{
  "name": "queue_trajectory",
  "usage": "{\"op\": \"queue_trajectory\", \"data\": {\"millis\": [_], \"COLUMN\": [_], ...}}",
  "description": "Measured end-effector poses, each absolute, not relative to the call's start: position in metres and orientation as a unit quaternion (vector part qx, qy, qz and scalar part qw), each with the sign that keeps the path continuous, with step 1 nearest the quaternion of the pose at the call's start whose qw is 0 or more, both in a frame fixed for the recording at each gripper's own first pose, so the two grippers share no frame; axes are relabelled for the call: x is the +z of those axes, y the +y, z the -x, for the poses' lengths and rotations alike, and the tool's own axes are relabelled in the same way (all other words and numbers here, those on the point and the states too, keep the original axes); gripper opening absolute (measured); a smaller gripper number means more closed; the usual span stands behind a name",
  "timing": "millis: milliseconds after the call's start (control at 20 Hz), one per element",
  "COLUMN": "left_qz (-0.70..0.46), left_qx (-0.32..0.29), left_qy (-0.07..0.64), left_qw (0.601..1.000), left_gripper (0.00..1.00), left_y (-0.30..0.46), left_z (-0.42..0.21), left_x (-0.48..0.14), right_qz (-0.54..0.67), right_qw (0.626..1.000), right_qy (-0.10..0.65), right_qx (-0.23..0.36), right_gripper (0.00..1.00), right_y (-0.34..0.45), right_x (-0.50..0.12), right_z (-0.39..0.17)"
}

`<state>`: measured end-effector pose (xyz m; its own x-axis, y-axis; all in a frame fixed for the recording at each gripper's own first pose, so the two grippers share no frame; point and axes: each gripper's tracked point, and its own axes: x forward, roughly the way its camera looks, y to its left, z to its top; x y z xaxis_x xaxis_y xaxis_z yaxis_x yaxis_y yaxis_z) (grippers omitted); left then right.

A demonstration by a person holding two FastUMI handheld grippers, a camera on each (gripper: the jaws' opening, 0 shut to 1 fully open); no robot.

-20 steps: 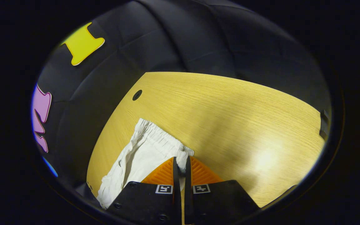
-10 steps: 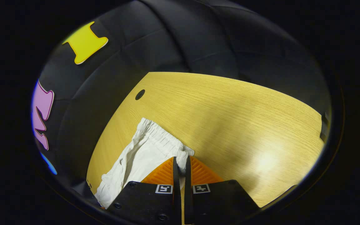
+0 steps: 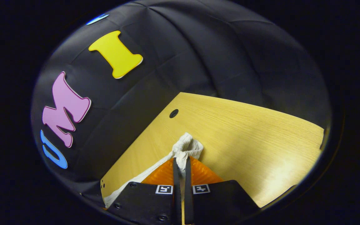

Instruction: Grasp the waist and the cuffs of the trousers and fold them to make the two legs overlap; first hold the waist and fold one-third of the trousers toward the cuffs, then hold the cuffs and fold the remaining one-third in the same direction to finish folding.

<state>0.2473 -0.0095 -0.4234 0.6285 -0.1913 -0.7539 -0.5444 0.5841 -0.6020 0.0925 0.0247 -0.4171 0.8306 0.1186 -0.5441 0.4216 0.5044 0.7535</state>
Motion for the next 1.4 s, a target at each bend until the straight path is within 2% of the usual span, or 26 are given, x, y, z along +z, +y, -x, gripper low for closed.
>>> {"op": "queue_trajectory", "data": {"millis": [300,650,950,1200,1300,1400], "left_qz": [0.436,0.448,0.468,0.475,0.480,0.483], "left_qx": [0.095,0.085,0.078,0.072,0.070,0.069], "left_qy": [0.421,0.413,0.406,0.400,0.397,0.395], "left_qw": [0.790,0.788,0.781,0.781,0.779,0.778], "left_gripper": [0.07,0.06,0.07,0.06,0.06,0.06], "left_y": [-0.010,-0.007,-0.006,-0.003,-0.003,-0.002], "left_z": [-0.250,-0.252,-0.252,-0.251,-0.252,-0.252], "left_x": [-0.420,-0.419,-0.417,-0.417,-0.416,-0.416], "right_qz": [-0.463,-0.416,-0.418,-0.403,-0.411,-0.443], "right_qw": [0.856,0.875,0.856,0.832,0.814,0.784], "right_qy": [0.229,0.217,0.251,0.322,0.353,0.373], "right_qx": [0.006,0.122,0.174,0.202,0.211,0.224], "right_gripper": [0.08,0.08,0.08,0.08,0.08,0.14], "right_y": [0.047,0.160,0.256,0.333,0.357,0.382], "right_x": [-0.351,-0.283,-0.284,-0.334,-0.353,-0.356], "right_z": [-0.086,-0.108,-0.098,-0.074,-0.064,-0.063]}}
